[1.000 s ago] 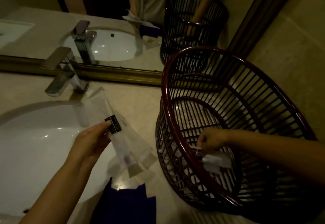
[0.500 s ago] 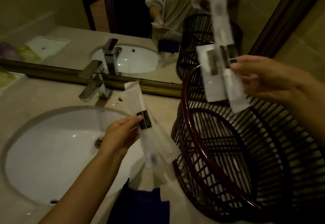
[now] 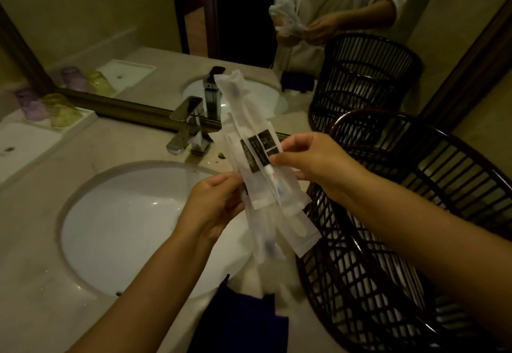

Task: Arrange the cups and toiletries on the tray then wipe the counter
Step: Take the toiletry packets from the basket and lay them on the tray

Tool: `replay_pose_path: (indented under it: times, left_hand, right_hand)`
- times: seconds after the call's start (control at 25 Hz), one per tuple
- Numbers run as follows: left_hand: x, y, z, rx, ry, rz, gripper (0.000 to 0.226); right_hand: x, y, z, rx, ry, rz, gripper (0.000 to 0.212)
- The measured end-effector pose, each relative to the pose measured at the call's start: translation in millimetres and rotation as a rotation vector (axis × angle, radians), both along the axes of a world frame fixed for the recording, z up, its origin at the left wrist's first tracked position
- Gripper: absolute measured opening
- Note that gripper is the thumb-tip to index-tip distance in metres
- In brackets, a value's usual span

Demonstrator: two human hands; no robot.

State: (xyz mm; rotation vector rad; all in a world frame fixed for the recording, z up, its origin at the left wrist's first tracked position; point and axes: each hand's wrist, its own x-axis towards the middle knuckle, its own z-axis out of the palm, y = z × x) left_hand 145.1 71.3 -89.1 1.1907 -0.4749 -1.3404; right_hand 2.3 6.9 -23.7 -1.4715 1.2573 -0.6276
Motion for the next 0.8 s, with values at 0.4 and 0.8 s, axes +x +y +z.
replay_pose_path:
  times: [0.4, 0.8]
  left_hand:
    - [5.5, 14.4, 2.9, -0.02, 0.122, -0.094, 0.043]
    - [1.1, 8.5, -12.0, -0.006, -0.243, 0.051, 0.01]
  right_hand:
    - [8.4, 5.4, -15.6, 0.008, 0.09, 0.047, 0.013]
    - [-26.7, -10.8, 11.4, -0.173, 0.119, 0.184, 0.018]
